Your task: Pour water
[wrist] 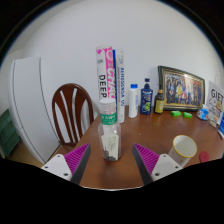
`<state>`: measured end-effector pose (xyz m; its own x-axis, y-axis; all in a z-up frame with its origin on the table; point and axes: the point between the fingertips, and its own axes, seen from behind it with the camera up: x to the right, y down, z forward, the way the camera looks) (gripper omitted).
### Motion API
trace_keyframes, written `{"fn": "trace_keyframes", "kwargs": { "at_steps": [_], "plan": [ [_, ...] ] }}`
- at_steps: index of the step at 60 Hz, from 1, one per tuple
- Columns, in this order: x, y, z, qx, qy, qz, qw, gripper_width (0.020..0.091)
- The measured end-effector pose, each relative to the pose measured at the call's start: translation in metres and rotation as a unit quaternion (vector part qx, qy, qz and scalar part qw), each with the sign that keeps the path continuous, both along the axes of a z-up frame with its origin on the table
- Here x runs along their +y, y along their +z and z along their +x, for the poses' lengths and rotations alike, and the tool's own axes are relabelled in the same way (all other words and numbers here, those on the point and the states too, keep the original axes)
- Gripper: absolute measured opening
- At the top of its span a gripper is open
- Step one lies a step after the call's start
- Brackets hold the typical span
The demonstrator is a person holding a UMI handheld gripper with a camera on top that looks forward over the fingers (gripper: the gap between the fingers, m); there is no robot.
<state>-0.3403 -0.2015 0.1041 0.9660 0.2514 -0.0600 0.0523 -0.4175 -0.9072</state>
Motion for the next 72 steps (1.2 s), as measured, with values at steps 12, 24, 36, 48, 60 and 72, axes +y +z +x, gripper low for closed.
{"fn": "trace_keyframes", "kwargs": {
  "at_steps": [12, 24, 36, 48, 60, 72],
  "plan": [
    [0.059, -0.035, -0.019, -0.005, -0.003, 0.008, 1.000, 0.0832],
    [0.084, -0.050, -0.028, -0.014, 0.006, 0.027, 1.000, 0.0536],
    [0.080, -0.046, -0.029, -0.003, -0.001, 0.030, 1.000, 0.0428],
    [0.070, -0.002, -0.028, 0.073, -0.021, 0.029, 0.997, 0.0427],
    [0.059, 0.074, -0.023, 0.350, -0.059, -0.012, 0.935, 0.0427],
    [0.063, 0.110, 0.025, 0.623, -0.100, -0.048, 0.774, 0.0427]
  ]
}}
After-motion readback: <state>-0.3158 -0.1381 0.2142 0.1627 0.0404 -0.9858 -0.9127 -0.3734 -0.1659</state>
